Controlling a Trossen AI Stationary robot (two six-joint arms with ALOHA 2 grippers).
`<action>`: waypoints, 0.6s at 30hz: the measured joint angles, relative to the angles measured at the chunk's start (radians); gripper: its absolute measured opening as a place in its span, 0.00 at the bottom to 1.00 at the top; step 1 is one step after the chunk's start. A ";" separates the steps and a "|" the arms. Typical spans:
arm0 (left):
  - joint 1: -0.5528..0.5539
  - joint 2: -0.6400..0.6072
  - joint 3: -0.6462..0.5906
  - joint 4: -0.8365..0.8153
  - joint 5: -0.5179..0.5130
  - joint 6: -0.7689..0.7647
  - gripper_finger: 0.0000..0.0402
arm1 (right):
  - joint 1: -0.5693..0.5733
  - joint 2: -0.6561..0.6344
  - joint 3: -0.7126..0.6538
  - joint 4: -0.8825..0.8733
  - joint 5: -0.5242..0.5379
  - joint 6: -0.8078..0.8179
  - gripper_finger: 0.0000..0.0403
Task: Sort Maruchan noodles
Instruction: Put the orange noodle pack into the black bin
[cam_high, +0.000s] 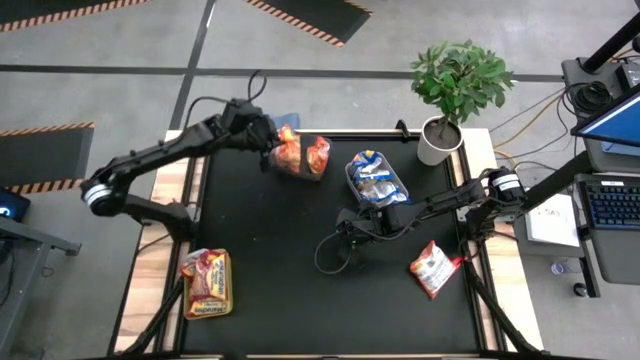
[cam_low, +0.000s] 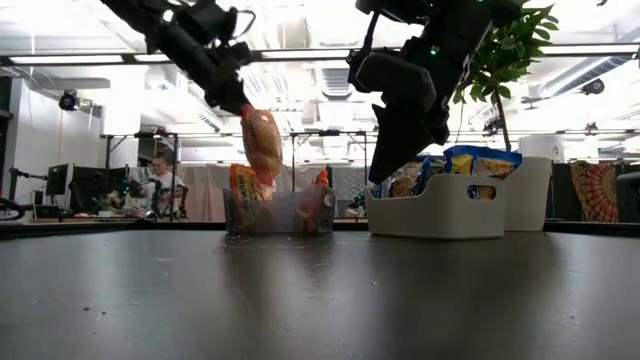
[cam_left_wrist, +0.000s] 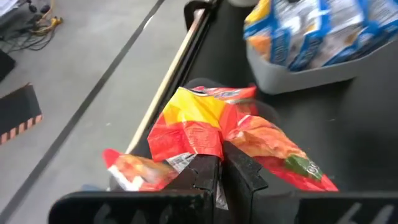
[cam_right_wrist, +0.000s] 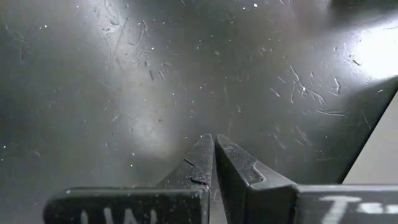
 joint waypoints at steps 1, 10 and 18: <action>0.014 0.022 0.012 -0.001 0.006 0.018 0.00 | 0.000 0.000 0.000 0.000 0.000 0.000 0.02; 0.096 0.212 0.101 -0.034 0.079 0.082 0.00 | -0.001 0.000 0.000 -0.001 0.000 -0.007 0.02; 0.115 0.346 0.242 -0.195 0.080 0.073 0.00 | -0.002 0.000 0.000 -0.003 0.001 -0.007 0.02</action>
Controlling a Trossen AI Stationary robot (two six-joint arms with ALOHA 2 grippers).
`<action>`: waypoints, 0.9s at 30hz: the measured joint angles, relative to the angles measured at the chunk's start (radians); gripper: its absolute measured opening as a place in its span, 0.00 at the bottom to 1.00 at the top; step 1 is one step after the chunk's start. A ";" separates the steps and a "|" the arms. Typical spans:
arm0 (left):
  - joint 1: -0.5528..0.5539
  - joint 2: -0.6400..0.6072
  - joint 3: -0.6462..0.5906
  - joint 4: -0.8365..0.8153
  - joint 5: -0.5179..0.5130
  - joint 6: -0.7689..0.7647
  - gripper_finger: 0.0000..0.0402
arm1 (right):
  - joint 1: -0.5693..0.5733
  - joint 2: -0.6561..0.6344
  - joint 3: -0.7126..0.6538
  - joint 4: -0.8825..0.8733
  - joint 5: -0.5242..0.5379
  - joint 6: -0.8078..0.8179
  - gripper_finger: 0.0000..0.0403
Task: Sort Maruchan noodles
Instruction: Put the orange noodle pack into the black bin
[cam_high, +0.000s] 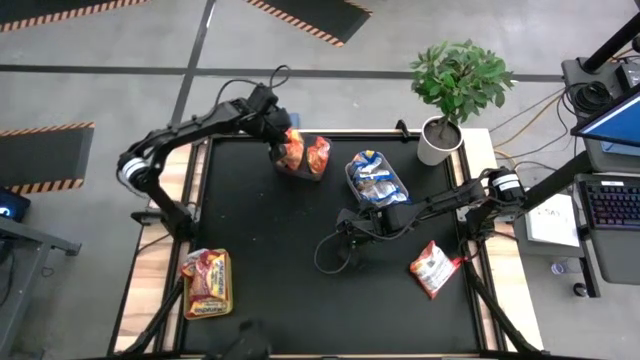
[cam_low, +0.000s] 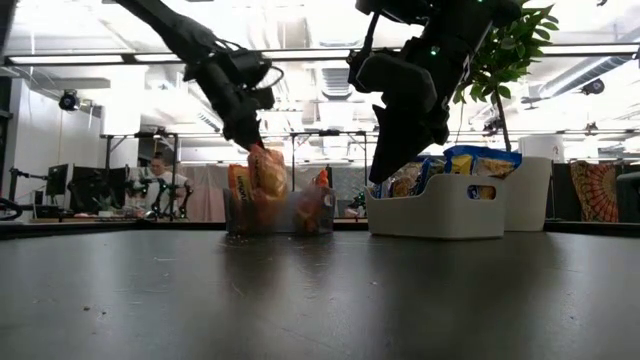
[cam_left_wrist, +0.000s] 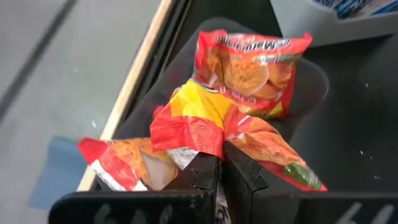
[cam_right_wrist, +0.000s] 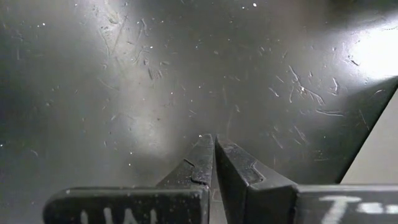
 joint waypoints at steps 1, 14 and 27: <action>0.002 0.019 0.021 -0.024 0.000 0.003 0.00 | 0.000 0.000 0.000 0.000 0.000 0.000 0.02; 0.009 0.110 0.106 -0.060 -0.055 0.085 0.00 | 0.000 0.000 0.000 0.000 0.000 0.000 0.02; 0.008 0.110 0.098 -0.058 -0.136 0.087 0.12 | 0.000 0.000 0.000 0.000 0.000 0.000 0.02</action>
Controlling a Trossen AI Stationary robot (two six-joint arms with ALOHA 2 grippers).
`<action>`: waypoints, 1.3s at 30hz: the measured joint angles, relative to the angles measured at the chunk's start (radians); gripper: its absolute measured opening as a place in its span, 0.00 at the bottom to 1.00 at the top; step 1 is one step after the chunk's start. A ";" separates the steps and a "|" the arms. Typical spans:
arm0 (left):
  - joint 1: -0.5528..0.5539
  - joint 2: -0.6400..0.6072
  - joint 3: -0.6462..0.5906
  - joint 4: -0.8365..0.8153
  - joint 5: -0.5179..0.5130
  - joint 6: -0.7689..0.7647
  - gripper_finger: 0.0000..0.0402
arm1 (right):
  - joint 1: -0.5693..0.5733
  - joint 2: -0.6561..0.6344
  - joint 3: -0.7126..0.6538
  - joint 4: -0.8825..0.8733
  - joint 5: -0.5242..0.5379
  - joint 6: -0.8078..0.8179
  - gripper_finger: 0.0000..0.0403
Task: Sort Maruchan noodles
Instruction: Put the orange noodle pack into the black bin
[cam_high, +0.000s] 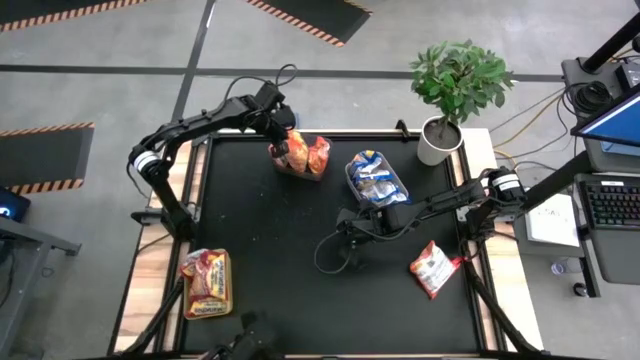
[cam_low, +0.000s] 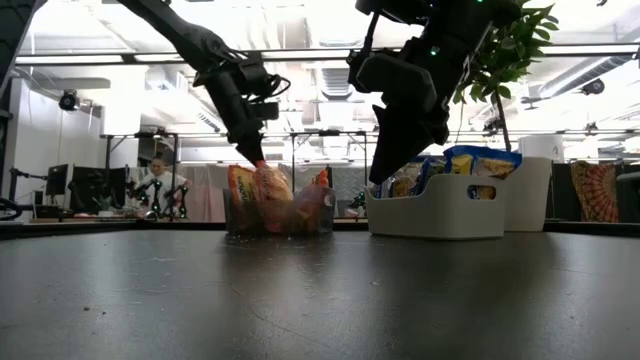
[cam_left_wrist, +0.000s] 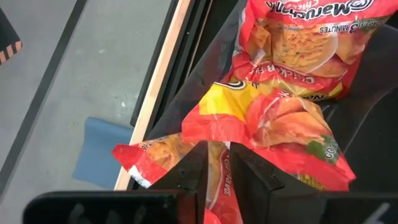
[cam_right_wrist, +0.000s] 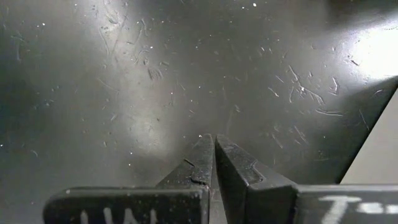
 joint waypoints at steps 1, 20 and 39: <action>0.000 0.000 0.000 -0.002 0.000 0.000 0.13 | 0.000 0.000 0.000 0.000 0.000 0.000 0.02; -0.074 -0.075 -0.105 0.070 0.235 -0.151 0.06 | 0.000 0.000 0.000 -0.003 0.026 -0.011 0.02; -0.101 -0.085 -0.118 0.066 -0.079 -0.194 0.00 | 0.000 0.000 0.000 -0.006 0.025 -0.017 0.02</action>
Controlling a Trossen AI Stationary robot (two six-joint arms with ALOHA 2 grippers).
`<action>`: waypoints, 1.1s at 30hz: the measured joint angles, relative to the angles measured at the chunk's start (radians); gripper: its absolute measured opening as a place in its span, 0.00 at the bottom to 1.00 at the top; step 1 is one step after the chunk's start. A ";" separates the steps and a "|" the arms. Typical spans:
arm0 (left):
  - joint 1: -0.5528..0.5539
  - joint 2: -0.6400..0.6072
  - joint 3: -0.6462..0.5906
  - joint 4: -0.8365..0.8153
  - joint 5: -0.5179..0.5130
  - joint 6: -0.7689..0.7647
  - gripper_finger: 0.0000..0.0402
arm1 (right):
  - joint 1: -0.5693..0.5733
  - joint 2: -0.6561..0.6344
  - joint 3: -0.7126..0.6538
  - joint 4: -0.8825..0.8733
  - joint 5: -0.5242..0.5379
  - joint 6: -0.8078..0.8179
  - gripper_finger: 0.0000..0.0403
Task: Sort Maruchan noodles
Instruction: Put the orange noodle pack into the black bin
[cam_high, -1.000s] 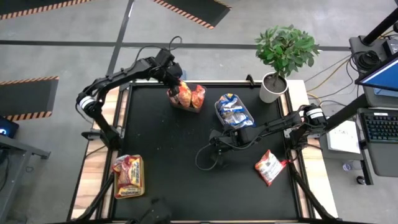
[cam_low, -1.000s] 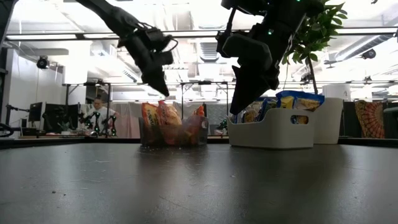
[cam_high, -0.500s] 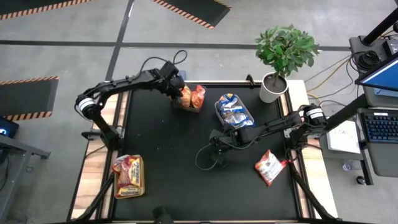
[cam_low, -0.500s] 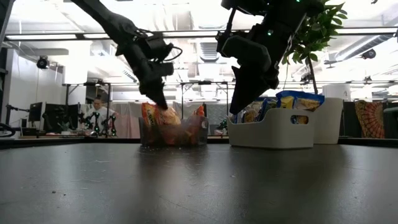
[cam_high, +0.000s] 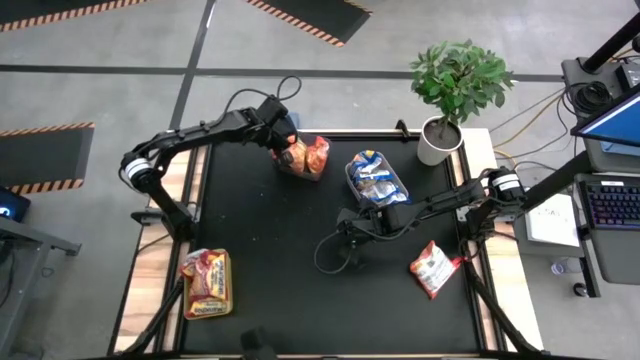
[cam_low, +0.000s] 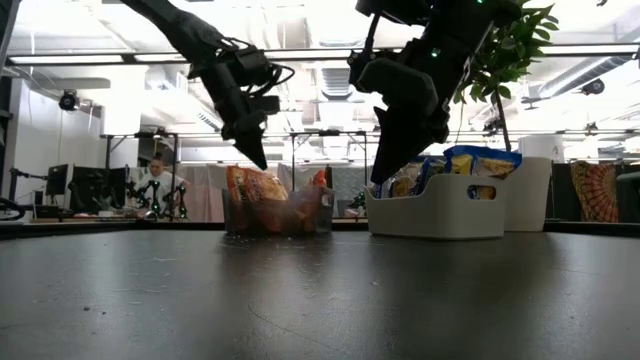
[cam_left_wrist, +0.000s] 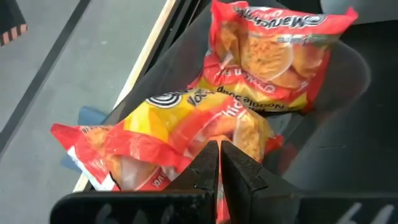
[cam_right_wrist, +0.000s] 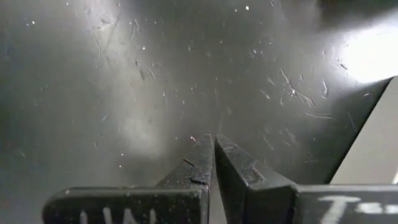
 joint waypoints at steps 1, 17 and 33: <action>-0.004 -0.002 0.006 -0.011 0.000 0.000 0.00 | 0.000 0.000 0.000 -0.006 -0.003 0.000 0.02; -0.266 -0.364 -0.255 0.130 0.088 -0.176 0.00 | 0.010 -0.112 0.003 -0.226 -0.301 0.172 0.02; -0.644 -0.651 -0.572 0.605 0.079 -0.374 0.00 | 0.117 -0.144 -0.010 -0.346 -0.667 0.509 0.02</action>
